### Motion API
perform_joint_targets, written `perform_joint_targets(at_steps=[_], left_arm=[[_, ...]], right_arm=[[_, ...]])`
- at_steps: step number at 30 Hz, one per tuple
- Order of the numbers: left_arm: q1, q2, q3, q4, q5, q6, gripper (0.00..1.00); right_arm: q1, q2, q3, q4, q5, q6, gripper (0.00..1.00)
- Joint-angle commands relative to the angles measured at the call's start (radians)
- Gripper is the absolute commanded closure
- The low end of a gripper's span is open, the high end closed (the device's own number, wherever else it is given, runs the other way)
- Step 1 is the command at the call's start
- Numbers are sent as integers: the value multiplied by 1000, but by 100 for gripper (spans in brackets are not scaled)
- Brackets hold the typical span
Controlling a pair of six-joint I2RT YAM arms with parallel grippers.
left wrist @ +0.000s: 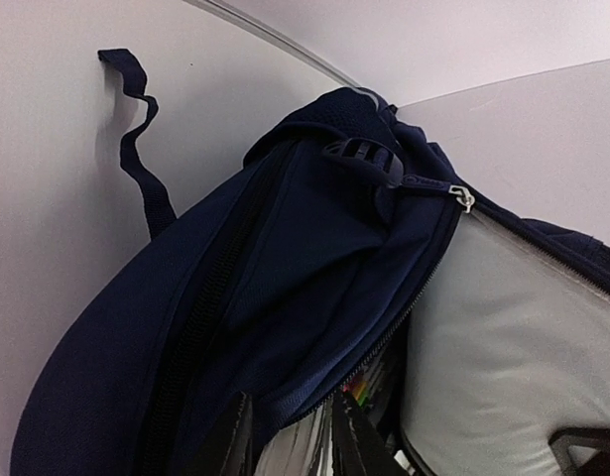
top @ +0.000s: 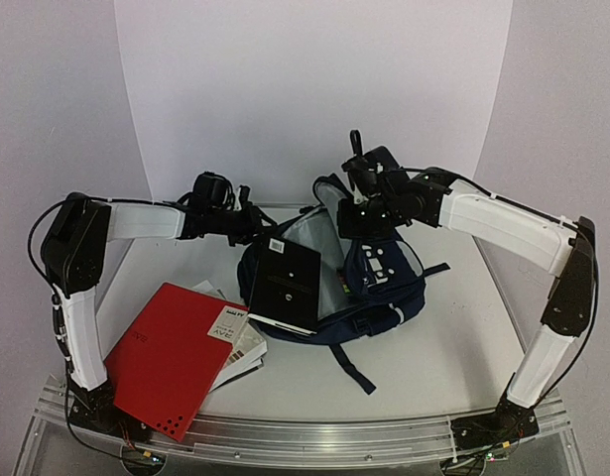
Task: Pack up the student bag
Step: Place the book in the student bag.
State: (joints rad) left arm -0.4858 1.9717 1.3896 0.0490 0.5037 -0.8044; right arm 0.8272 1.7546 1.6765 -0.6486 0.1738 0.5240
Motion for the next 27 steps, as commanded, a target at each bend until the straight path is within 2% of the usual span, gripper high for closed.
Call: perform_joint_targets(at_steps=[1, 6, 12, 19, 23, 27], left_arm=[[4, -42, 90, -167, -91, 143, 55], [4, -116, 108, -276, -172, 230, 36], [2, -229, 45, -381, -236, 205, 26], [-35, -331, -138, -398, -165, 101, 29], [-59, -325, -177, -373, -71, 93, 38], [-68, -288, -174, -386, -38, 105, 47]], right_arm=[[9, -66, 47, 221, 60, -5, 100], [9, -70, 44, 221, 65, -7, 100], [9, -66, 47, 221, 67, -12, 100], [9, -54, 68, 221, 75, -19, 100], [9, -47, 78, 221, 78, -23, 100], [9, -47, 81, 221, 77, -23, 100]])
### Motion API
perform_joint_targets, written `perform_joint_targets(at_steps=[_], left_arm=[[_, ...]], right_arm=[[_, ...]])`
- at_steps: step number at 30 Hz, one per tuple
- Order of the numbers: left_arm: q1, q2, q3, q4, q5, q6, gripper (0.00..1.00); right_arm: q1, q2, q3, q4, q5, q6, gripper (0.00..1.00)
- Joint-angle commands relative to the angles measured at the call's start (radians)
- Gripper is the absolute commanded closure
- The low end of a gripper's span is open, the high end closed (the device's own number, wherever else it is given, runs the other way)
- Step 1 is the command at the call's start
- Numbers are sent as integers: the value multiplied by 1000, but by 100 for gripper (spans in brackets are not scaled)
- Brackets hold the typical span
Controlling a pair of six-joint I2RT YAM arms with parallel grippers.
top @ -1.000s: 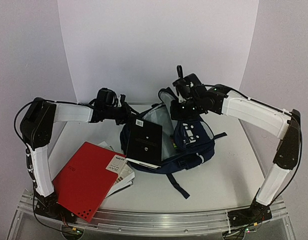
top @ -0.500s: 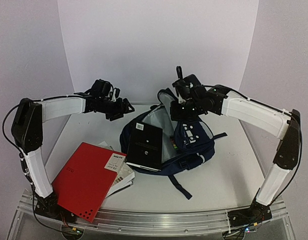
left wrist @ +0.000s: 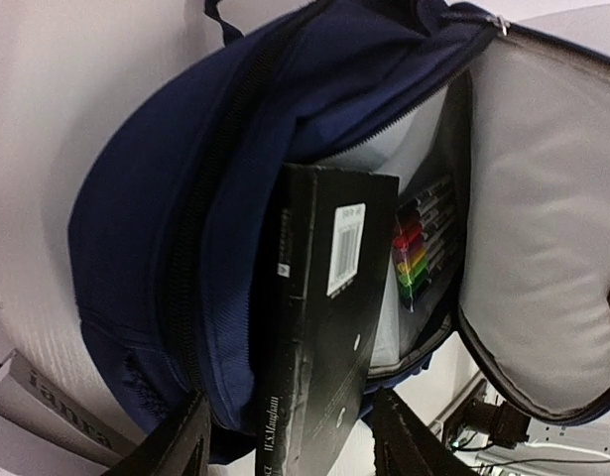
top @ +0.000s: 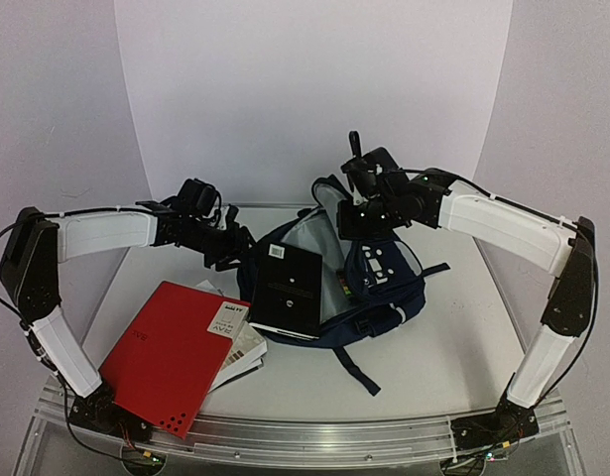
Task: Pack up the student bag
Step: Place the book in the student bag.
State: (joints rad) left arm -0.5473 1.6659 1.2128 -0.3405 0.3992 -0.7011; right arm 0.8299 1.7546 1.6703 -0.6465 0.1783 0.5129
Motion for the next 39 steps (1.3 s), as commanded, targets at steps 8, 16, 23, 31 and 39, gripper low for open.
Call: perform_joint_targets(at_steps=[8, 16, 23, 31, 39], left_arm=[[-30, 102, 56, -78, 77, 36, 58], [-52, 121, 54, -78, 109, 35, 64], [-63, 134, 69, -103, 149, 38, 63], [-68, 133, 76, -60, 220, 22, 87], [-68, 37, 78, 33, 300, -23, 100]], right_arm=[[6, -63, 77, 216, 85, -14, 100], [6, -58, 83, 216, 87, -18, 100], [5, -58, 84, 216, 91, -19, 100], [5, -66, 78, 216, 99, -20, 100], [6, -79, 79, 213, 139, -32, 100]])
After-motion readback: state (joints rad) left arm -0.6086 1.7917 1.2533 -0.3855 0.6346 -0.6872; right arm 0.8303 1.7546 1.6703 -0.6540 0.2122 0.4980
